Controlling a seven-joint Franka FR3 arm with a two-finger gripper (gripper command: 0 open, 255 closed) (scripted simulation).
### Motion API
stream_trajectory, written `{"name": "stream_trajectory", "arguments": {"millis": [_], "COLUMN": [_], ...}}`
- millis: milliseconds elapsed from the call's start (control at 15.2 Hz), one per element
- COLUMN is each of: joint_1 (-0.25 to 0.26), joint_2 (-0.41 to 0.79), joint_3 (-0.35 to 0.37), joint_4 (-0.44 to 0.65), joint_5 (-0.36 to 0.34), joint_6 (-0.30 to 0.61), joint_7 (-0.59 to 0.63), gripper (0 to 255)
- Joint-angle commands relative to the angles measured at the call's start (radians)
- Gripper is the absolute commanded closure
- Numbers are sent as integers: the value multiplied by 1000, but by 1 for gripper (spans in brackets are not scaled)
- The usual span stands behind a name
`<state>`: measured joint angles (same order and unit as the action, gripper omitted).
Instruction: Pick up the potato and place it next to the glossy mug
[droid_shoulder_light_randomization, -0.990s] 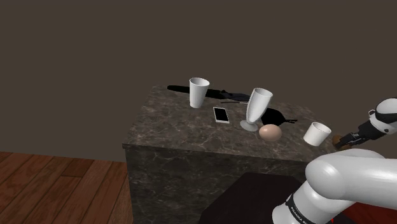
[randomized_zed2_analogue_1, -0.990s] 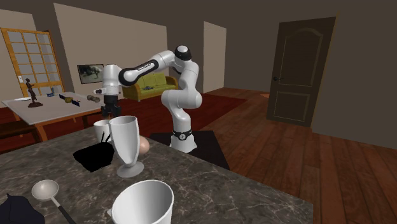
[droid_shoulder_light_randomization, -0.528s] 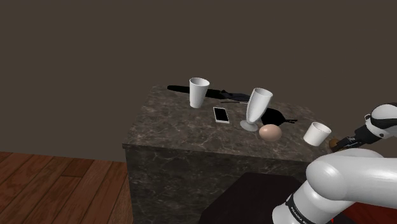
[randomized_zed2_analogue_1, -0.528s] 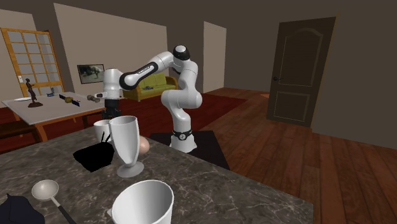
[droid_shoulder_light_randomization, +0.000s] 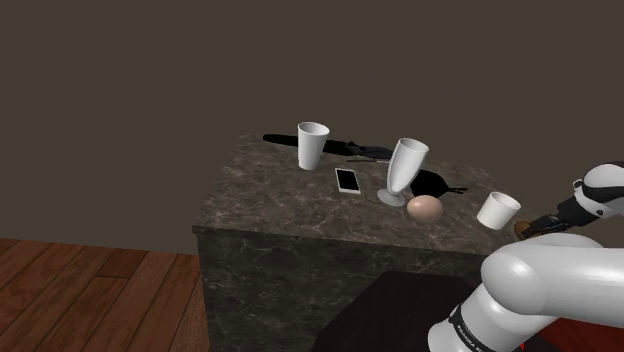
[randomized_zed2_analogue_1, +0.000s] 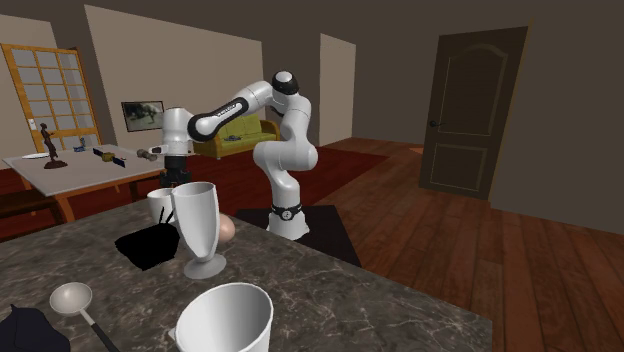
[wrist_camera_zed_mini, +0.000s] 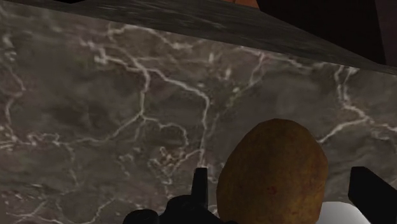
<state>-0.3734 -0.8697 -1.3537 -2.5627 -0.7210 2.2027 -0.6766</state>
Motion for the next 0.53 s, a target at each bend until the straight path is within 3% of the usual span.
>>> {"name": "stream_trajectory", "arguments": {"millis": [0, 66, 330, 462], "joint_1": [0, 0, -73, -74], "joint_2": [0, 0, -48, -48], "joint_3": [0, 0, 127, 127], "joint_4": [0, 0, 51, 51], "joint_5": [0, 0, 63, 63], "joint_6": [0, 0, -137, -137], "joint_7": [0, 0, -25, -25], "gripper": [0, 0, 0, 0]}}
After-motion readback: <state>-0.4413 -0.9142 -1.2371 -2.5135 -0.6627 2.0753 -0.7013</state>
